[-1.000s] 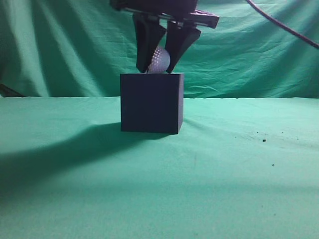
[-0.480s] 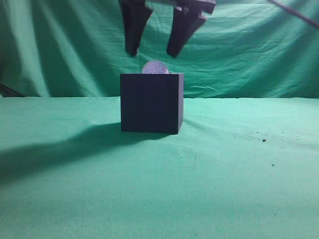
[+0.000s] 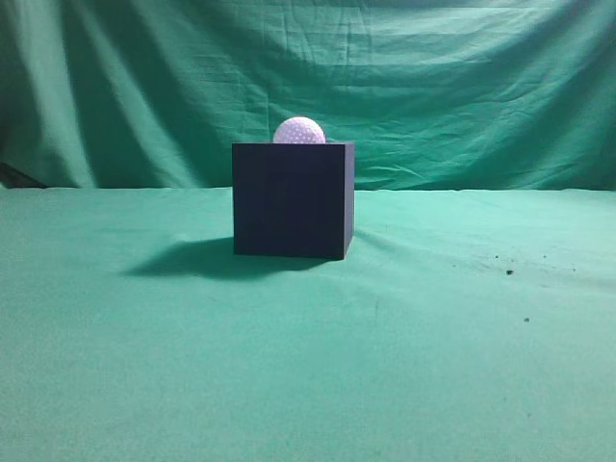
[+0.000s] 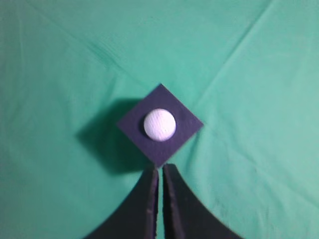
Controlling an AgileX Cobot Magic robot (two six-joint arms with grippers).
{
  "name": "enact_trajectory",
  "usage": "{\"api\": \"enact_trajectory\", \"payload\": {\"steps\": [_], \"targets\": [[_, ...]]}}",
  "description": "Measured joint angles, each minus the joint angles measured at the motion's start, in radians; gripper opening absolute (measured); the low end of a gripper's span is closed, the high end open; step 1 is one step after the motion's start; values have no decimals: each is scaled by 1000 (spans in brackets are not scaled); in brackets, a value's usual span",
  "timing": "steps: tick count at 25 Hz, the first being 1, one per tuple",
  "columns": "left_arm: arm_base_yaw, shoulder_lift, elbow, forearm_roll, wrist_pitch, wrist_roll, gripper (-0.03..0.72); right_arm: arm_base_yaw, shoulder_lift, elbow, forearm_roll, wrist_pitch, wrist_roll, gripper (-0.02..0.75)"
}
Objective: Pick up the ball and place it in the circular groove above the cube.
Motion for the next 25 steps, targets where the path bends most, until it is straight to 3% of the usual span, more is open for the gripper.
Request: {"api": "enact_trajectory", "payload": {"steps": [8, 18, 25], "targets": [[0, 0, 0, 0, 0, 0, 0, 0, -244, 217, -30, 60, 90, 0], [0, 0, 0, 0, 0, 0, 0, 0, -633, 688, -32, -208, 104, 0], [0, 0, 0, 0, 0, 0, 0, 0, -905, 888, -34, -361, 104, 0]]}}
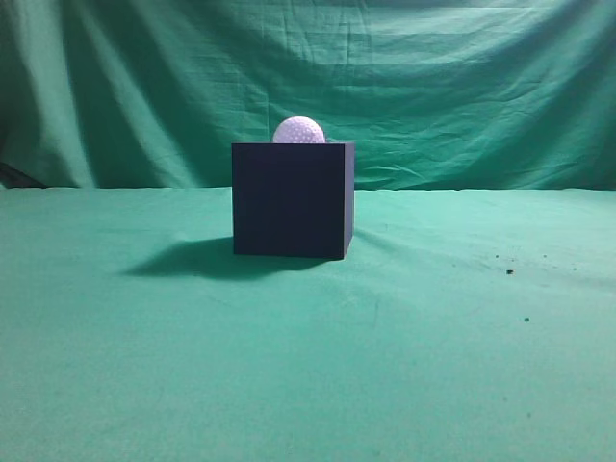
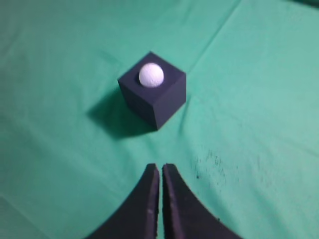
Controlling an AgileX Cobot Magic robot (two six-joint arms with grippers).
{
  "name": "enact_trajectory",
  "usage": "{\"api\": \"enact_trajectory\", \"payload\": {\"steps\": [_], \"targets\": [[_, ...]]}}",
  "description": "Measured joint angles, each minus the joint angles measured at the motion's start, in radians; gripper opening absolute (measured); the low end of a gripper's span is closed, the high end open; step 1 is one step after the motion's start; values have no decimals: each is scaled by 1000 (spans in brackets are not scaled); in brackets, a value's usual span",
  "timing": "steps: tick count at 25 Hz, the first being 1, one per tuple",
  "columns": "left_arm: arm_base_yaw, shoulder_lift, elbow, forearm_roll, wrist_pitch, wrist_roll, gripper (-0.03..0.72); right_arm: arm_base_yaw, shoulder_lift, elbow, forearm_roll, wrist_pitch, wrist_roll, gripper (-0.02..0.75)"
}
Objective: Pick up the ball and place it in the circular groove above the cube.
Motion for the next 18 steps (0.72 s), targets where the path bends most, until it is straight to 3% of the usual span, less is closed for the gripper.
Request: {"api": "enact_trajectory", "payload": {"steps": [6, 14, 18], "targets": [[0, 0, 0, 0, 0, 0, 0, 0, -142, 18, -2, 24, -10, 0], [0, 0, 0, 0, 0, 0, 0, 0, -172, 49, -106, 37, -53, 0], [0, 0, 0, 0, 0, 0, 0, -91, -270, 164, -113, -68, -59, 0]]}}
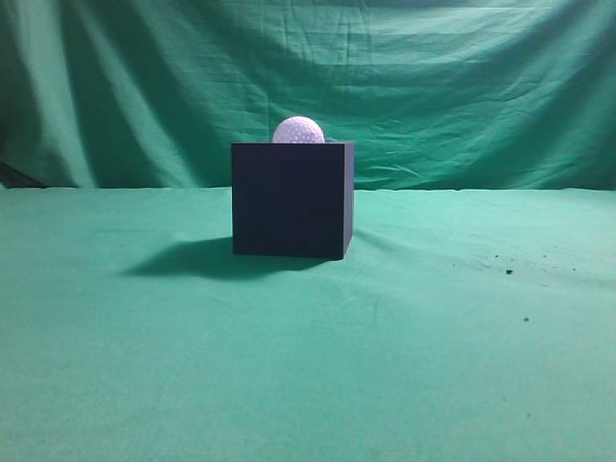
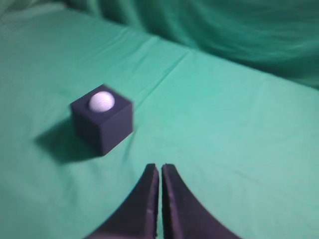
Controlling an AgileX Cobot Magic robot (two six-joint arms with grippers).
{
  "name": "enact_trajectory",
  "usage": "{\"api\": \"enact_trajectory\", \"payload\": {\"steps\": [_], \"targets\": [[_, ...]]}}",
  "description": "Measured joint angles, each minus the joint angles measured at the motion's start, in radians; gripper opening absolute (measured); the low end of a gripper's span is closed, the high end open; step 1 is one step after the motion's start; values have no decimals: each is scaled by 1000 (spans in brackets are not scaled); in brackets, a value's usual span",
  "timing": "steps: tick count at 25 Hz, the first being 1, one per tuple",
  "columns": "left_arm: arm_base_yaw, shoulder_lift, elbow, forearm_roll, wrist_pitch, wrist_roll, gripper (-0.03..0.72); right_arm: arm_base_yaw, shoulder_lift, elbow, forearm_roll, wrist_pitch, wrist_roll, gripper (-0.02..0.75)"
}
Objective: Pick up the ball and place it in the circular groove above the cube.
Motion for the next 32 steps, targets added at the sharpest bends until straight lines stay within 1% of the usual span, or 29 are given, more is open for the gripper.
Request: {"api": "enact_trajectory", "payload": {"steps": [1, 3, 4, 7, 9, 12, 15, 19, 32], "targets": [[0, 0, 0, 0, 0, 0, 0, 0, 0, 0, 0, 0, 0, 0], [0, 0, 0, 0, 0, 0, 0, -89, -77, 78, 8, -82, 0, 0], [0, 0, 0, 0, 0, 0, 0, -171, -152, 168, 14, -149, 0, 0], [0, 0, 0, 0, 0, 0, 0, -301, -278, 299, 26, -228, 0, 0], [0, 0, 0, 0, 0, 0, 0, -374, -345, 369, 39, -260, 0, 0], [0, 0, 0, 0, 0, 0, 0, -453, -422, 477, 69, -312, 0, 0], [0, 0, 0, 0, 0, 0, 0, -477, -451, 575, 85, -344, 0, 0], [0, 0, 0, 0, 0, 0, 0, -478, -453, 651, 100, -364, 0, 0], [0, 0, 0, 0, 0, 0, 0, -478, -453, 656, 105, -349, 2, 0]]}}
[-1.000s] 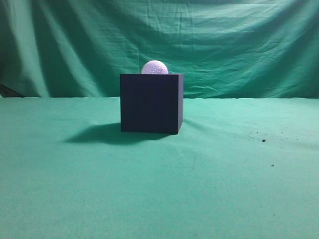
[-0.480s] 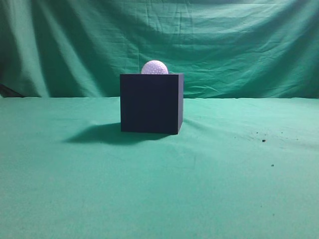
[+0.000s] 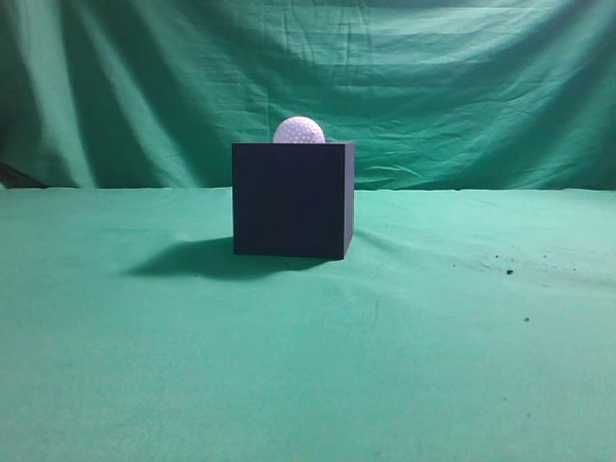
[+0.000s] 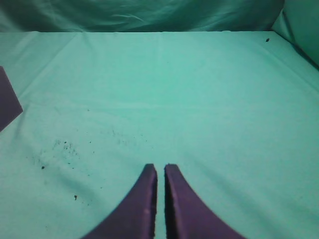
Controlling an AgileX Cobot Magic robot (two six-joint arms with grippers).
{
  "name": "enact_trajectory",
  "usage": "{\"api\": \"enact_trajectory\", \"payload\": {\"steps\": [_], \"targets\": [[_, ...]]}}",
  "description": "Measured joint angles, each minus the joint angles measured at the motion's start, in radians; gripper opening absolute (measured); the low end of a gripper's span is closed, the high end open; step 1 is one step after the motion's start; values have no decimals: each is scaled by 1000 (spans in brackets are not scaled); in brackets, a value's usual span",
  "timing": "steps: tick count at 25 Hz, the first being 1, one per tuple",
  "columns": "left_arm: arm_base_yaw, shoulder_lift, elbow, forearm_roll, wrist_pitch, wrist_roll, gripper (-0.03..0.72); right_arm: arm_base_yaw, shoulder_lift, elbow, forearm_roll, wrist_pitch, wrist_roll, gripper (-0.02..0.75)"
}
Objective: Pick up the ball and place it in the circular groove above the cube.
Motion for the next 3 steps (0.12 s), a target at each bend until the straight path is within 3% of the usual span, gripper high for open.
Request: {"api": "enact_trajectory", "payload": {"steps": [3], "targets": [[0, 0, 0, 0, 0, 0, 0, 0, 0, 0, 0, 0, 0, 0]]}}
